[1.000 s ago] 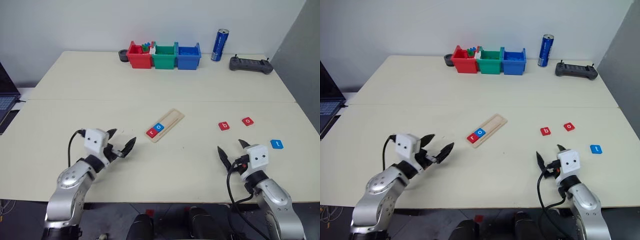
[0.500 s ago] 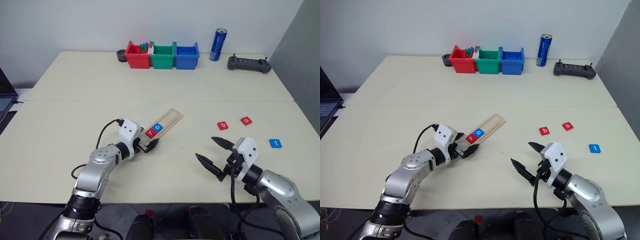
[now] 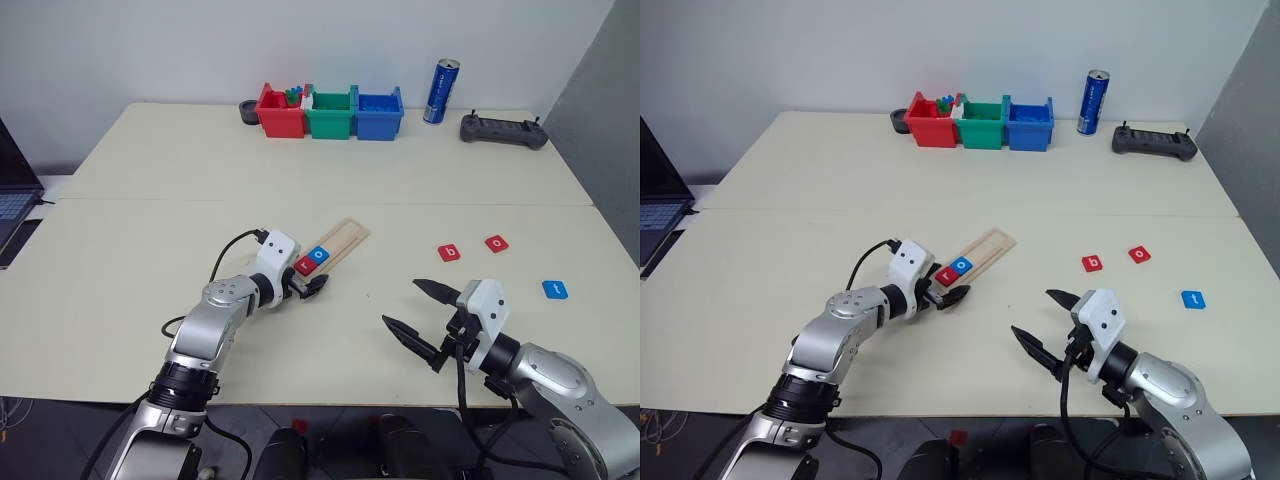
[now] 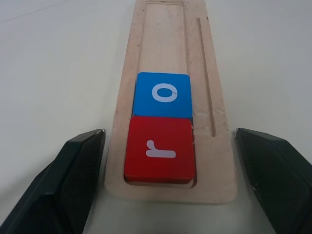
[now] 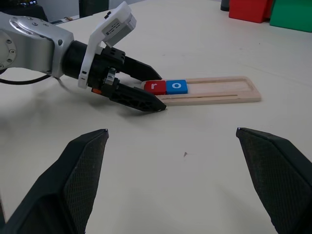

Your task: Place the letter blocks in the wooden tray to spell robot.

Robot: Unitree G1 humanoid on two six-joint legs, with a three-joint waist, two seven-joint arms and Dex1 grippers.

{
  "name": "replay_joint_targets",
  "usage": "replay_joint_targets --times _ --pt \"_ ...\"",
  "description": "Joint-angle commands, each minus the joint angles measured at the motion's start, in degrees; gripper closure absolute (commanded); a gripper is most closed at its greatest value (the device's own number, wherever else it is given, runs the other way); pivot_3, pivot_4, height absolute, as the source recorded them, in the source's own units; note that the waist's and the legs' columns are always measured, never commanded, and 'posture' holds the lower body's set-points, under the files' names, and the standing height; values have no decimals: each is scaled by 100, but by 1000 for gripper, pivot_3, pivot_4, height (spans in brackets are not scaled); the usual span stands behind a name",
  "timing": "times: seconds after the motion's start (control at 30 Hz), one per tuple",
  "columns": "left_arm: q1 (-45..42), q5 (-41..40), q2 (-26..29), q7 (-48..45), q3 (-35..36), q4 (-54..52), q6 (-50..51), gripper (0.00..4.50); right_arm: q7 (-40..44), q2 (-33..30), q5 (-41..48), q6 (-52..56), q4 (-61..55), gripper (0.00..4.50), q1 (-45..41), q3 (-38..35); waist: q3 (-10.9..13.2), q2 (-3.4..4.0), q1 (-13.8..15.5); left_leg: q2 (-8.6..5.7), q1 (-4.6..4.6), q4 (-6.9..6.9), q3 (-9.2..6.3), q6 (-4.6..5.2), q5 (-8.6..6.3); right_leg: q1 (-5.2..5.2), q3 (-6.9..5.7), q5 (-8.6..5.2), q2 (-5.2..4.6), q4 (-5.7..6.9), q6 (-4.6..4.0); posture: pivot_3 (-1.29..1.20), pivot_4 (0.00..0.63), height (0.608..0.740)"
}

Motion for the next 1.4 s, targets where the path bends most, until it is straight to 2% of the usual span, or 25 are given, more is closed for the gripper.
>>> replay_joint_targets --times 0.03,0.13,0.3,0.43,0.6,0.7,0.87,1.4 --pt "27 15 9 -170 -188 174 265 383 32 -50 138 12 -218 0 -95 -37 -3 2 1 0 1 0 0 0 0 1 0 0 0 0 0 0 150 740" --pt "-4 34 53 -238 -215 219 323 1089 46 -75 174 8 -207 0 -151 -37 -4 3 14 0 1 0 0 0 0 2 0 0 0 -1 0 0 150 740" --pt "3 59 155 -364 -225 241 278 1118 73 -99 194 -6 -196 0 -181 -18 -5 3 39 0 2 0 0 0 0 2 0 0 0 -1 0 0 150 740" --pt "167 3 519 -974 -363 45 -73 1118 197 -227 270 63 -255 0 -194 -47 -6 4 25 1 3 -2 1 0 0 1 1 0 0 -1 0 0 150 740" --pt "563 0 1428 -2499 -700 -349 -1370 1118 771 -1017 709 439 -572 0 2 -313 -6 4 22 2 3 -6 1 0 0 0 -1 -1 0 -5 -1 0 150 740" --pt "639 -78 1727 -3203 -797 -445 -1994 1118 1163 -1614 826 517 -676 0 248 -551 -5 3 56 2 -1 -8 3 1 -1 -1 -1 -1 -1 -12 -1 0 150 740" --pt "418 -154 1657 -3680 -807 -259 -2491 1118 1440 -2088 905 516 -601 0 401 -899 -1 -3 84 0 -5 -2 5 2 -1 -1 0 -17 -1 -12 26 0 150 740" --pt "130 232 1569 -4031 -872 550 -3339 1118 1649 -2452 905 608 -374 0 397 -1391 1 -7 67 4 -4 -2 5 3 -2 -2 1 -16 4 -8 24 0 150 740"
